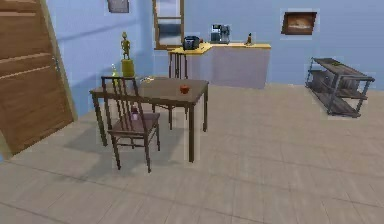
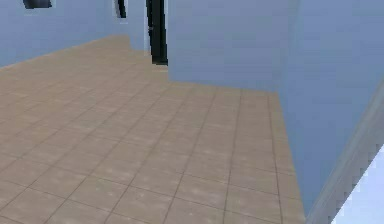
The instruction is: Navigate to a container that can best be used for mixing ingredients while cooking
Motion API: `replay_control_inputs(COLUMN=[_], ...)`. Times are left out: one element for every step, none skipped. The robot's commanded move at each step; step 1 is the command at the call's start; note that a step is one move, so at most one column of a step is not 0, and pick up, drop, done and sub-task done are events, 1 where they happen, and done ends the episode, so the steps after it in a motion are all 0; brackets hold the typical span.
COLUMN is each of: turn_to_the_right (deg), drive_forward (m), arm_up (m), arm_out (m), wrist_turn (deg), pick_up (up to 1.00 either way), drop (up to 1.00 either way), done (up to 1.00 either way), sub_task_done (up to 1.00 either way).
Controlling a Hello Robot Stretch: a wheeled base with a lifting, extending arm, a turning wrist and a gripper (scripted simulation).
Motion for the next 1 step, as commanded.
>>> replay_control_inputs(turn_to_the_right=[3.0], drive_forward=[0.0], arm_up=[0.0], arm_out=[0.0], wrist_turn=[0.0], pick_up=[0.0], drop=[0.0], done=[0.0], sub_task_done=[0.0])
